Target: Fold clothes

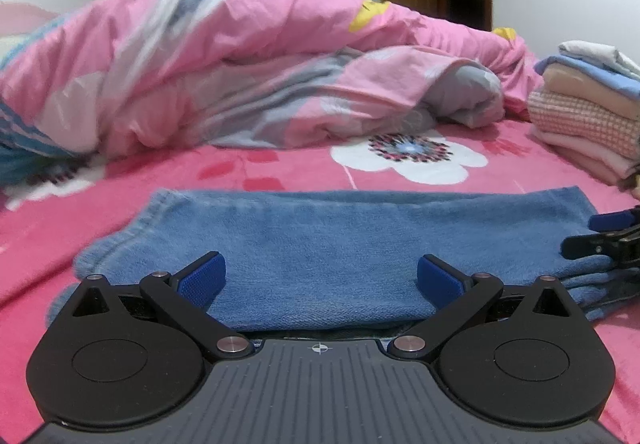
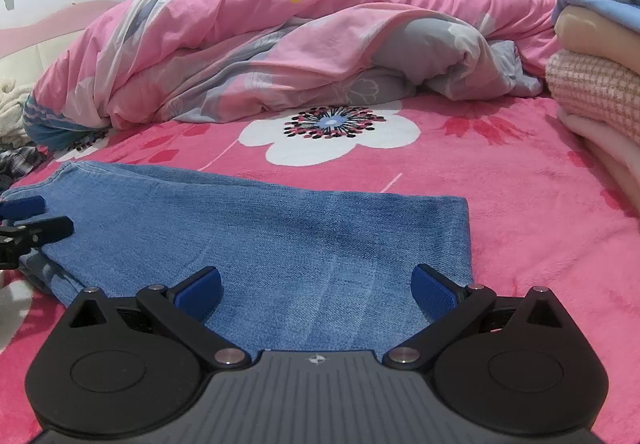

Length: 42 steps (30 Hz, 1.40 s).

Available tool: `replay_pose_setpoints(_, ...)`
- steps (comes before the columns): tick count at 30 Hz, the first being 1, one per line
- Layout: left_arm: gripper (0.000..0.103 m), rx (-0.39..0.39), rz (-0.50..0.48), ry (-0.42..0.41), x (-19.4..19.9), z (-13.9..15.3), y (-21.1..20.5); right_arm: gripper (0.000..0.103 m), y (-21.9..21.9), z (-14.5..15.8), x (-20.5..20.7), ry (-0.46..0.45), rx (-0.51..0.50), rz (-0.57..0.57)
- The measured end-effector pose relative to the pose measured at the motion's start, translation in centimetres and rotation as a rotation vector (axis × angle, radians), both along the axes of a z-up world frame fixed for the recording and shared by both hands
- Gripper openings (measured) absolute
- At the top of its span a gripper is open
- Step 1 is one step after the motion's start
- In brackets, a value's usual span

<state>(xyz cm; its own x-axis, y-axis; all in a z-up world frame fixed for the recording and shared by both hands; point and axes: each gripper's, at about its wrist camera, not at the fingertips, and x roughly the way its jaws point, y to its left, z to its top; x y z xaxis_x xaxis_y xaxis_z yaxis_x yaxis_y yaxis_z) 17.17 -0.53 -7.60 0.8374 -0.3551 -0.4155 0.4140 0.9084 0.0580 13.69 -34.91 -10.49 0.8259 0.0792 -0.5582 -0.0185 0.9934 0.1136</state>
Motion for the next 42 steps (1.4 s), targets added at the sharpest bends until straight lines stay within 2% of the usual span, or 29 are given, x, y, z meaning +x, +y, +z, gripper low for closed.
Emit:
replay_pose_setpoints(2,0.103,0.024,0.005,-0.068,-1.1,0.6,-0.4,0.103,0.0,0.0,0.0,0.0,0.002,0.0)
replay_pose_setpoints(5,0.103,-0.027,-0.044,-0.104,-1.9,2.1,-0.5,0.103,0.0,0.0,0.0,0.0,-0.002,-0.001)
replay_pose_setpoints(11,0.103,-0.117,-0.073,-0.053,0.8,5.1,-1.9,0.103,0.1,0.0,0.1,-0.001,-0.005,-0.002)
replay_pose_setpoints(14,0.103,-0.093,-0.057,0.019,3.1,4.2,-2.6,0.103,0.1,0.0,0.1,-0.001,-0.005,-0.002)
replay_pose_setpoints(16,0.103,-0.064,-0.027,0.073,4.2,2.6,-2.6,0.103,0.1,0.0,0.1,-0.001,-0.006,-0.003)
replay_pose_setpoints(20,0.098,-0.063,0.022,0.191,5.8,-0.5,-1.3,0.103,0.2,0.1,0.1,-0.002,-0.01,-0.004)
replay_pose_setpoints(22,0.098,-0.045,0.015,0.177,5.9,-0.7,-1.3,0.103,0.4,0.2,0.0,-0.011,-0.02,-0.008)
replay_pose_setpoints(26,0.098,-0.05,0.015,0.179,5.9,-0.5,-1.2,0.101,1.3,1.9,-2.1,-0.112,-0.058,-0.021)
replay_pose_setpoints(29,0.098,-0.055,0.012,0.182,6.0,-0.5,-1.0,0.1,2.0,3.9,-3.6,-0.179,-0.027,-0.013)
replay_pose_setpoints(32,0.098,-0.061,0.008,0.185,6.1,-0.5,-0.9,0.089,2.4,5.8,-3.0,-0.215,-0.039,-0.028)
replay_pose_setpoints(34,0.098,-0.06,0.005,0.184,6.2,-0.6,-0.9,0.076,2.2,6.4,-1.7,-0.199,-0.058,-0.048)
replay_pose_setpoints(35,0.098,-0.058,0.005,0.182,6.2,-0.6,-0.9,0.064,1.8,6.6,-0.8,-0.179,-0.062,-0.061)
replay_pose_setpoints(37,0.099,-0.055,0.007,0.18,6.2,-0.7,-1.0,0.054,0.6,6.3,0.9,-0.121,-0.008,-0.079)
replay_pose_setpoints(38,0.099,-0.055,0.007,0.18,6.3,-0.7,-1.0,0.046,0.0,5.9,1.8,-0.082,0.014,-0.089)
replay_pose_setpoints(40,0.099,-0.063,0.008,0.185,6.5,-0.7,-0.9,0.04,-0.9,4.1,3.9,0.027,0.005,-0.13)
replay_pose_setpoints(41,0.099,-0.068,0.006,0.189,6.6,-0.7,-0.9,0.032,-1.3,3.0,4.9,0.088,-0.001,-0.149)
replay_pose_setpoints(42,0.099,-0.073,0.004,0.192,6.6,-0.6,-0.8,0.027,-1.7,2.7,5.2,0.106,0.005,-0.156)
